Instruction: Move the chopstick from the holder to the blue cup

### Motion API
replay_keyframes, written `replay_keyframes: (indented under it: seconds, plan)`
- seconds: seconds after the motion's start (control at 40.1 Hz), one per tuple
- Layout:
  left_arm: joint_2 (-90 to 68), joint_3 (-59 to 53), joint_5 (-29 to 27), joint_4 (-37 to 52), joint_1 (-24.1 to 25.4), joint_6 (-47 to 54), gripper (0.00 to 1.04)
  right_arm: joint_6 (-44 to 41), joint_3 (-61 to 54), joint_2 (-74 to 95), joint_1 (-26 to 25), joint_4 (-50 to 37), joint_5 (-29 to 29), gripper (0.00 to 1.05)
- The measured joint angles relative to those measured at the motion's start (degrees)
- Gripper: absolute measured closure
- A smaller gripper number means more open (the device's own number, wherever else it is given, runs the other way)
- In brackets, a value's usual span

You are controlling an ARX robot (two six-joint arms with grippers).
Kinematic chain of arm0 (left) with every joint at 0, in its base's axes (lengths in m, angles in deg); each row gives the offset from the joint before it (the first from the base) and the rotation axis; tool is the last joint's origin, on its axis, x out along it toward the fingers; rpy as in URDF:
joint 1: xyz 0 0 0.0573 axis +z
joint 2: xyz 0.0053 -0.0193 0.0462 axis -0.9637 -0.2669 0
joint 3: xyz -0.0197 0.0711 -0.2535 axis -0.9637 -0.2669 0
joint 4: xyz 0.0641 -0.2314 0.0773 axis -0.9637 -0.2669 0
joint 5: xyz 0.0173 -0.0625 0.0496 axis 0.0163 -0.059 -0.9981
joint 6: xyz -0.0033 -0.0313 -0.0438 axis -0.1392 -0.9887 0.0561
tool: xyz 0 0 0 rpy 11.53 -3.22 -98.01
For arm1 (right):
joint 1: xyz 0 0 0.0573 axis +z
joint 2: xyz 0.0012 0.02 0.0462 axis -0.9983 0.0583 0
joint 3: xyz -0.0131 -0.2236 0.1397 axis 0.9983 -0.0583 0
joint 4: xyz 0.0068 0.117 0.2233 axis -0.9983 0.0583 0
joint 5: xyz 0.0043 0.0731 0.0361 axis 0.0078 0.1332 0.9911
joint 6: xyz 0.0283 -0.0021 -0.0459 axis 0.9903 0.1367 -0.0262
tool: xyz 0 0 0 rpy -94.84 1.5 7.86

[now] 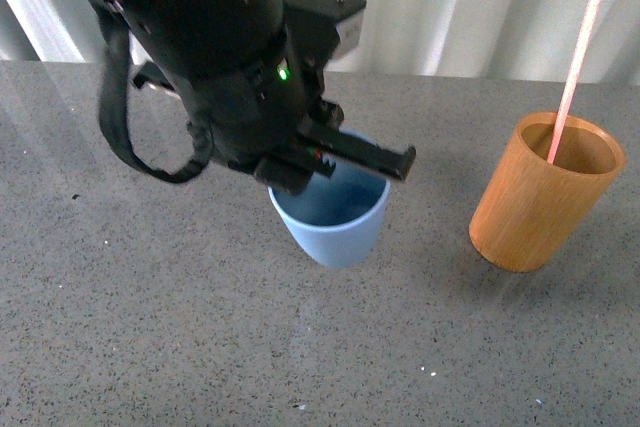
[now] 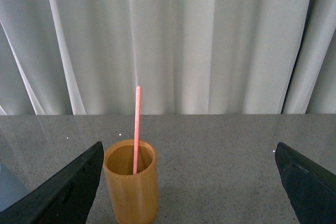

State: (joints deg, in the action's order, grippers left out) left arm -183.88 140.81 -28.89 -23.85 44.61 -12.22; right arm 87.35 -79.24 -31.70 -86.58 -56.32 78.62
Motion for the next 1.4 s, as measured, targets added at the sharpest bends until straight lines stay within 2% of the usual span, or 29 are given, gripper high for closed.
replay_keyframes:
  seconds: [0.474, 0.724, 0.874, 0.949, 1.024, 1.123, 1.248, 1.348, 1.398]
  plan:
    - [-7.2, 1.6, -0.9, 4.0, -0.4, -2.6, 1.01, 0.0, 0.0, 0.0, 0.0, 0.0, 0.0, 0.1]
    - [-6.4, 1.8, 0.4, 2.4, 1.2, -2.8, 0.71, 0.0, 0.0, 0.0, 0.0, 0.0, 0.0, 0.1]
    - [-2.4, 1.8, 1.4, 1.8, 3.3, -3.0, 0.5, 0.0, 0.0, 0.0, 0.0, 0.0, 0.0, 0.1]
    - [1.7, 1.4, 2.6, 2.2, 5.0, -3.1, 0.35, 0.0, 0.0, 0.0, 0.0, 0.0, 0.0, 0.1]
    - [7.2, -0.9, 2.6, 5.1, 7.1, -3.3, 0.19, 0.0, 0.0, 0.0, 0.0, 0.0, 0.0, 0.1]
    - [12.7, -5.3, 0.9, 11.5, 9.1, -4.5, 0.06, 0.0, 0.0, 0.0, 0.0, 0.0, 0.0, 0.1]
    - [24.2, -16.3, -1.9, 26.2, 13.1, -7.7, 0.07, 0.0, 0.0, 0.0, 0.0, 0.0, 0.0, 0.1]
    - [32.0, -23.5, -4.3, 33.8, 16.0, -8.8, 0.07, 0.0, 0.0, 0.0, 0.0, 0.0, 0.0, 0.1]
    - [38.9, -29.6, -4.5, 39.9, 19.1, -9.2, 0.07, 0.0, 0.0, 0.0, 0.0, 0.0, 0.0, 0.1]
